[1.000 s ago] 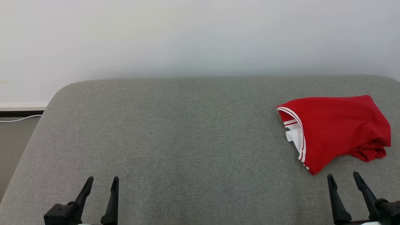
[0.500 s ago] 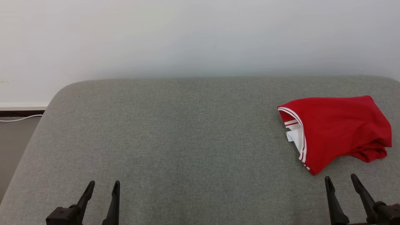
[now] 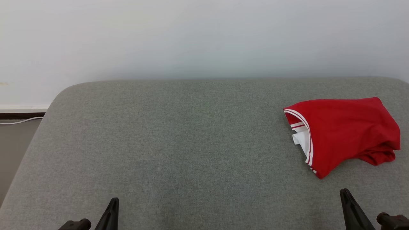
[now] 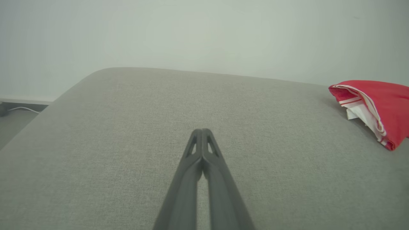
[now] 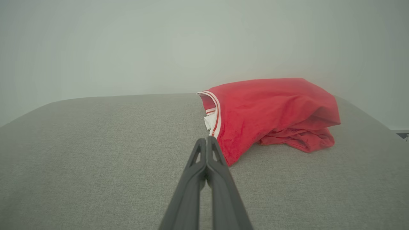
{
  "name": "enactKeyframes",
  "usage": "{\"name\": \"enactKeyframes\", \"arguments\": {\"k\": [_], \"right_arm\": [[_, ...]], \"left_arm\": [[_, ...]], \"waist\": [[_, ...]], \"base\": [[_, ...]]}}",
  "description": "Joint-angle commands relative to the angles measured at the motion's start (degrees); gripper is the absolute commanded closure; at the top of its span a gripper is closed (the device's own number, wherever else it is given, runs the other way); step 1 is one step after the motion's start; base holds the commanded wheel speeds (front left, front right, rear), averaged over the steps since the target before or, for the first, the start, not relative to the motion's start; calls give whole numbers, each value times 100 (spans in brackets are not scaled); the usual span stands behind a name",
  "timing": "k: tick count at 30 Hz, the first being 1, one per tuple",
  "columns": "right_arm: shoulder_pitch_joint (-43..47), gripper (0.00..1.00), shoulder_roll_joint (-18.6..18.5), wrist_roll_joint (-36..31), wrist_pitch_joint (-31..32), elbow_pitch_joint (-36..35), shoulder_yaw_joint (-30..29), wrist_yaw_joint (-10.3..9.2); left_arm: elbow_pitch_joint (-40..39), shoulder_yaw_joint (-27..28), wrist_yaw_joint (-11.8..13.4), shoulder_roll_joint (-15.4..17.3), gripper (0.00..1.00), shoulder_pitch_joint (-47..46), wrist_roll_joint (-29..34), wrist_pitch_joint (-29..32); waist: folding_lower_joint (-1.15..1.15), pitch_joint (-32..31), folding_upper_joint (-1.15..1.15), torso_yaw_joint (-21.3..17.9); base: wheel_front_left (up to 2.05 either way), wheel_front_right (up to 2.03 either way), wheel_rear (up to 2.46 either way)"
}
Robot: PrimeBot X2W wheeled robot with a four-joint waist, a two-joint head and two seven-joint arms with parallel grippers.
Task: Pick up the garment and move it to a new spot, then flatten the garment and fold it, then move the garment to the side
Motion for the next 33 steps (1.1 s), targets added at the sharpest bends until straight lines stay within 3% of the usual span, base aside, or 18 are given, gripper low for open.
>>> {"name": "enactKeyframes", "arguments": {"k": [1, 5, 9, 33], "right_arm": [[-91, 100, -42, 130, 11, -125, -4, 0], [-145, 100, -60, 425, 46, -83, -7, 0], [-209, 100, -74, 714, 78, -26, -6, 0], [-569, 100, -124, 2468, 290, 260, -29, 0]], "left_arm": [[-123, 120, -40, 103, 100, -136, -93, 28], [-84, 204, -111, 49, 100, -173, -291, 76], [-27, 287, -183, -7, 100, -224, -487, 124], [317, 819, -649, -367, 100, -537, -1698, 430]], "waist": [[2, 1, 0, -1], [13, -2, 0, -8], [1, 16, 0, -14], [0, 72, 0, -54]], "base": [[0, 0, 0], [0, 0, 0], [0, 0, 0], [0, 0, 0]]}}
